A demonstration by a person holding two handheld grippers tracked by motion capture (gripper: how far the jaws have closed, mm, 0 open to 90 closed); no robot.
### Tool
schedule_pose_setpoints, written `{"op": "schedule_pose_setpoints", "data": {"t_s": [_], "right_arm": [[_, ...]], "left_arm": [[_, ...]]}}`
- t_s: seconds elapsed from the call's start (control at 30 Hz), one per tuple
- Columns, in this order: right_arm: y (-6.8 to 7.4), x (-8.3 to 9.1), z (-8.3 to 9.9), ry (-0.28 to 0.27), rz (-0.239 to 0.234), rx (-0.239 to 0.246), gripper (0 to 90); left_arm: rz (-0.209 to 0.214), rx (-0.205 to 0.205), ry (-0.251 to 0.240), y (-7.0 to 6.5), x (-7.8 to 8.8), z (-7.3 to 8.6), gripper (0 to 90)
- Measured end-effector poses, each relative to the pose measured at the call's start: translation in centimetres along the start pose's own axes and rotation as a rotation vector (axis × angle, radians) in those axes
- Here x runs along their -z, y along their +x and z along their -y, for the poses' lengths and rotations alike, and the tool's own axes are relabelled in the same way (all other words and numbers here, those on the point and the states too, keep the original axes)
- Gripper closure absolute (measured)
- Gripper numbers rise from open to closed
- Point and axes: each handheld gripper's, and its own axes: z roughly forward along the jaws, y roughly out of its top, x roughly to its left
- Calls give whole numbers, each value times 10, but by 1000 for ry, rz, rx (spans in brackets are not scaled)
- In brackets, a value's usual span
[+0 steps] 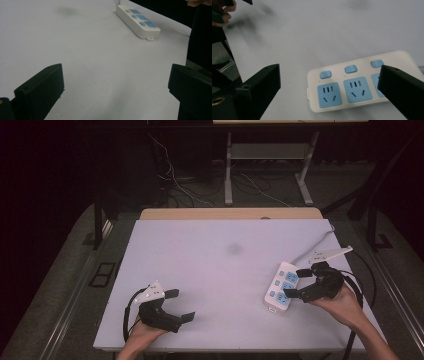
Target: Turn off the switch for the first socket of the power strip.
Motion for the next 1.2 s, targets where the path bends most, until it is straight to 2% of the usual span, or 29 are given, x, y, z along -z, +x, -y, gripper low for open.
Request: {"op": "schedule_pose_setpoints", "data": {"t_s": [0.23, 0.63, 0.83, 0.97, 1.0, 1.03, 1.2], "right_arm": [[-13, -3, -10, 14, 14, -6, 44], [-24, -12, -25, 34, 31, -8, 43], [-32, -14, -31, -1, 25, -10, 56], [-36, -17, -32, 0, 35, -18, 60], [-37, -18, -32, 0, 35, -21, 81], [-40, -20, -32, 3, 47, -21, 143], [-44, -23, -32, 19, 75, -41, 230]], "left_arm": [[-1, 1, -1, 0, 1, 0, 0], [-1, -1, 3, 1, 0, 0, 0], [1, 0, 2, 1, 0, 0, 0], [0, 1, 1, 1, 0, 0, 0], [-1, 1, 0, 1, 1, 0, 0], [-1, -1, 1, 1, 1, 0, 0], [5, 3, -6, 0, 1, 0, 0]]}}
